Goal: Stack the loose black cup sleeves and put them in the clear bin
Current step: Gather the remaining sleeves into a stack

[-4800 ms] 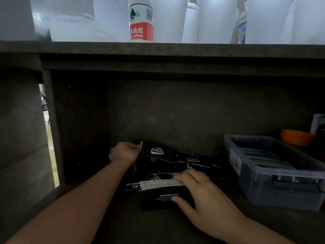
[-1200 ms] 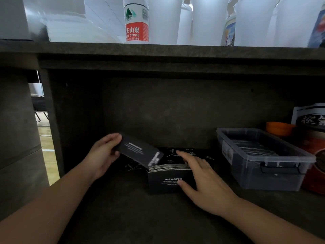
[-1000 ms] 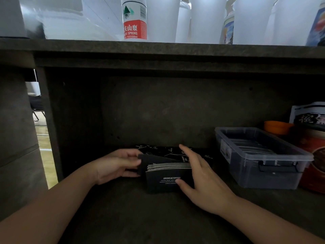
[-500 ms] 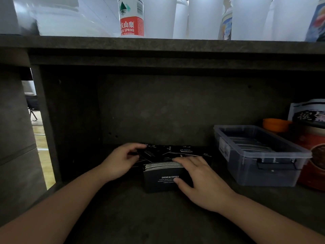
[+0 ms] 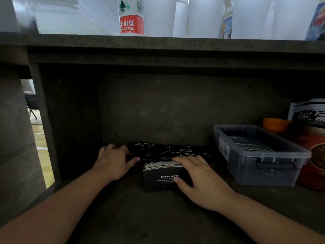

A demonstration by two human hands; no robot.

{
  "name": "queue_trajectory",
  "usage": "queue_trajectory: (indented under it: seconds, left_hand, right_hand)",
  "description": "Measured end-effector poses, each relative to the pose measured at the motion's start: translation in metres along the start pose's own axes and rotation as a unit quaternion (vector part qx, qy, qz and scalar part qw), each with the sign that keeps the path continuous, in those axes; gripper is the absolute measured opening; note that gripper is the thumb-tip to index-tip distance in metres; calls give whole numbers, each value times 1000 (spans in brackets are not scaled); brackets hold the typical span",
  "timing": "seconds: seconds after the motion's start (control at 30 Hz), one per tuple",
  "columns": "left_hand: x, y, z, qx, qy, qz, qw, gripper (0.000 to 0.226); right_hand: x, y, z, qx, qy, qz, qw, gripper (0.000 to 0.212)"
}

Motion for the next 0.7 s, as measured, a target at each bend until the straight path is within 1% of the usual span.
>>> queue_trajectory:
  seconds: [0.07, 0.13, 0.17, 0.27, 0.33, 0.4, 0.43, 0.47, 0.5, 0.57, 0.6, 0.67, 0.7]
  left_hand:
    - [0, -7, 1, -33, -6, -4, 999, 65]
    - [3, -13, 0, -52, -30, -1, 998, 65]
    - [3, -13, -1, -48, -42, 33, 997, 62]
    - [8, -6, 0, -18, -89, 176, 980, 44]
    - [11, -2, 2, 0, -109, 215, 971, 28]
    - [14, 2, 2, 25, -117, 226, 967, 19]
    - [16, 3, 1, 39, -115, 221, 968, 20]
    - [16, 4, 1, 52, -105, 206, 971, 27]
    - [14, 2, -1, 58, -80, 183, 978, 40]
    - [2, -5, -3, 31, 6, 118, 992, 68]
    - [-4, -7, -2, 9, 45, 72, 996, 74]
    - [-13, -8, 0, -20, 81, 2, 996, 72]
    - [-16, -7, 0, -26, 89, -7, 996, 67]
  right_hand:
    - [0, 0, 0, 2, 1, 1, 1000, 57]
    - [0, 0, 0, 6, 3, 3, 1000, 57]
    - [0, 0, 1, 7, 4, 3, 1000, 57]
    - [-1, 1, 1, 8, 2, -1, 1000, 57]
    - [-1, 1, 1, 8, 1, -5, 1000, 57]
    - [-1, 0, 2, 8, 1, -6, 1000, 57]
    - [-2, 1, 2, 8, 2, -6, 1000, 57]
    - [-2, 1, 2, 9, 3, -5, 1000, 57]
    - [-2, 1, 2, 10, 4, -5, 1000, 57]
    - [-2, 1, 2, 10, 4, -5, 1000, 56]
    - [-1, 0, 2, 10, 4, -5, 1000, 56]
    - [0, 0, 2, 8, 2, -1, 1000, 57]
    - [0, -1, 1, 7, 1, 0, 1000, 57]
Point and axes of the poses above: each hand's wrist, its own z-axis away from the middle knuckle, its own y-axis out of the back of the hand, x = y × z, the point moved 8 cm from there along -z, towards the middle knuckle, and after that the axes turned 11 degrees about -z, right-handed, at the moved point
